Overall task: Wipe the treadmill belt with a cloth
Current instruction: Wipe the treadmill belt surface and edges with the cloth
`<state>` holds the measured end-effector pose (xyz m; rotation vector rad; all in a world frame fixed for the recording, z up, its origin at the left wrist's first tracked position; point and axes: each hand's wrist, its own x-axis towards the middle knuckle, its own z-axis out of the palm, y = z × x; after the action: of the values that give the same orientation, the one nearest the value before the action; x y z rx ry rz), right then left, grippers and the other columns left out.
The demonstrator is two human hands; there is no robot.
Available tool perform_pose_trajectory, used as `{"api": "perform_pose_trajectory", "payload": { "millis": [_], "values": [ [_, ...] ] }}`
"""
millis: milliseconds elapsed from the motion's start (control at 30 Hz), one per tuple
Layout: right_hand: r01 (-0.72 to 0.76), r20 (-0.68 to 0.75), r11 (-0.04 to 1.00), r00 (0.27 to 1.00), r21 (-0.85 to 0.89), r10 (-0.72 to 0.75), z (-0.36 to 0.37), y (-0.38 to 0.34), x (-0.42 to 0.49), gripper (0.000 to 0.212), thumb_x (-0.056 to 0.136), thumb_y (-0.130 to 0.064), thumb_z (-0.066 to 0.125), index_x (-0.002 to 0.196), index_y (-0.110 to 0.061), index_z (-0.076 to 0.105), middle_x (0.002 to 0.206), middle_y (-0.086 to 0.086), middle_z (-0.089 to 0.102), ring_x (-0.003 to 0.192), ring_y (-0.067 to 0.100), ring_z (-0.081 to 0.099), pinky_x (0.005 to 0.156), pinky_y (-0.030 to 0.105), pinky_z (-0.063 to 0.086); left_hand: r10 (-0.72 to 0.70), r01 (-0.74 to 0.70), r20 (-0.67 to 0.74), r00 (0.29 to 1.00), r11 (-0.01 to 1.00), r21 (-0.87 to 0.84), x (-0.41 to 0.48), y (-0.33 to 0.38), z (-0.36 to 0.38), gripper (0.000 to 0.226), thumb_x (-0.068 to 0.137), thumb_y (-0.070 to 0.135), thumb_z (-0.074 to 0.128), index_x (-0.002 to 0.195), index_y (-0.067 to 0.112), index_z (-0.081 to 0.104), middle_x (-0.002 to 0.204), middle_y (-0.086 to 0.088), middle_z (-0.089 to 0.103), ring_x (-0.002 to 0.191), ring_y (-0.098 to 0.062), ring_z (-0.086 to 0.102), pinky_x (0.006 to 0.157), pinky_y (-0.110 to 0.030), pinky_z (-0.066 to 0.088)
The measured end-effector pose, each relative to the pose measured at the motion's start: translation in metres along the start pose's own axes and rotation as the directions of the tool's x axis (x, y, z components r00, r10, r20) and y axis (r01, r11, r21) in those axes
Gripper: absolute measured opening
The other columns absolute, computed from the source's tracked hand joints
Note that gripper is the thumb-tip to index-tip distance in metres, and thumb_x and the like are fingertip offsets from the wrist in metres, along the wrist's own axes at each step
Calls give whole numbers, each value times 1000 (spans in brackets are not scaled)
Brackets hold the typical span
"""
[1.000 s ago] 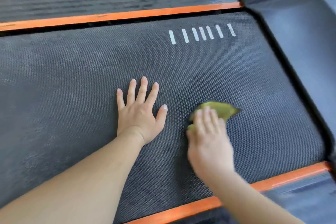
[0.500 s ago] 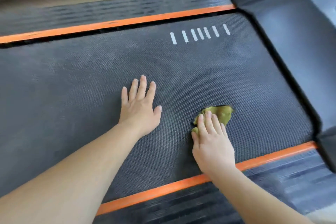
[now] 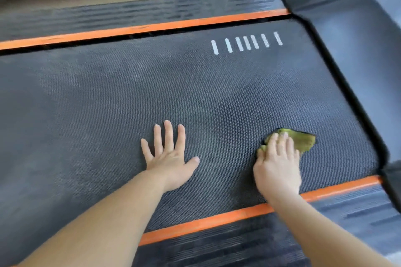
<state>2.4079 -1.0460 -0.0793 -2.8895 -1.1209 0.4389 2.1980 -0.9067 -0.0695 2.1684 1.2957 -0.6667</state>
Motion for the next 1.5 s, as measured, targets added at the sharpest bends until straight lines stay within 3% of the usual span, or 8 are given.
{"api": "perform_pose_trajectory", "payload": {
  "millis": [200, 433, 633, 867, 967, 1100, 1300, 1500],
  "values": [
    [733, 85, 680, 680, -36, -728, 12, -21, -25, 57, 104, -43, 34, 153, -17, 44, 163, -1, 34, 153, 16, 25, 123, 42, 25, -5, 5, 21, 1000, 1000, 15, 1, 2, -2, 91, 97, 70, 24, 148, 31, -41, 146, -2, -58, 135, -29, -53, 113, -65, -24],
    [29, -13, 997, 1000, 75, -28, 1, -50, 17, 61, 106, -36, 31, 160, -11, 20, 170, 10, 11, 157, 26, 8, 127, 43, 5, -6, 5, 34, 999, 1000, 31, 1, 2, -2, 90, 98, 70, 22, 146, 31, -43, 144, -3, -60, 134, -30, -54, 113, -66, -23],
    [782, 51, 623, 622, 11, -781, 19, -62, -22, 55, 99, -36, 46, 150, -17, 49, 160, -1, 40, 150, 16, 31, 123, 39, 26, -20, 19, 24, 1000, 999, 41, 3, 2, -1, 89, 98, 67, 24, 148, 31, -41, 146, -3, -58, 134, -30, -54, 113, -66, -22],
    [150, -31, 989, 988, 9, -150, 1, -43, 44, 61, 107, -36, 24, 162, -13, 13, 171, 5, 5, 157, 21, 2, 128, 37, 1, 1, -2, 40, 999, 999, 40, 2, 1, -4, 88, 100, 67, 21, 145, 30, -44, 144, -3, -60, 132, -30, -55, 113, -66, -23],
    [389, -73, 921, 919, 18, -387, 17, -65, 2, 58, 102, -33, 34, 155, -8, 37, 165, 11, 26, 155, 27, 21, 126, 46, 16, -7, 5, 51, 999, 999, 34, 1, 2, -3, 84, 100, 65, 18, 146, 31, -43, 145, -2, -59, 133, -29, -55, 113, -66, -24],
    [819, 83, 573, 573, -25, -816, 14, -47, -12, 54, 100, -37, 48, 151, -19, 47, 160, -3, 40, 150, 16, 33, 123, 40, 29, -15, 15, 41, 999, 1000, 12, 4, 2, -3, 77, 100, 65, 12, 148, 33, -40, 147, -1, -57, 134, -28, -54, 113, -65, -25],
    [172, 15, 985, 985, 11, -172, -10, -38, 57, 61, 108, -39, 25, 162, -15, 11, 171, 3, 3, 157, 20, 0, 128, 37, 2, -1, 0, 59, 998, 1000, 1, 2, 0, -5, 79, 95, 74, 3, 145, 34, -42, 144, 1, -60, 131, -26, -57, 110, -62, -30],
    [712, 40, 702, 701, 19, -712, 16, -44, -28, 53, 101, -38, 43, 149, -15, 50, 160, 2, 39, 152, 19, 29, 122, 43, 26, -11, 11, 44, 999, 1000, 5, 3, 2, -4, 78, 98, 70, 8, 147, 33, -40, 145, 0, -59, 132, -26, -56, 111, -63, -28]
  ]
}}
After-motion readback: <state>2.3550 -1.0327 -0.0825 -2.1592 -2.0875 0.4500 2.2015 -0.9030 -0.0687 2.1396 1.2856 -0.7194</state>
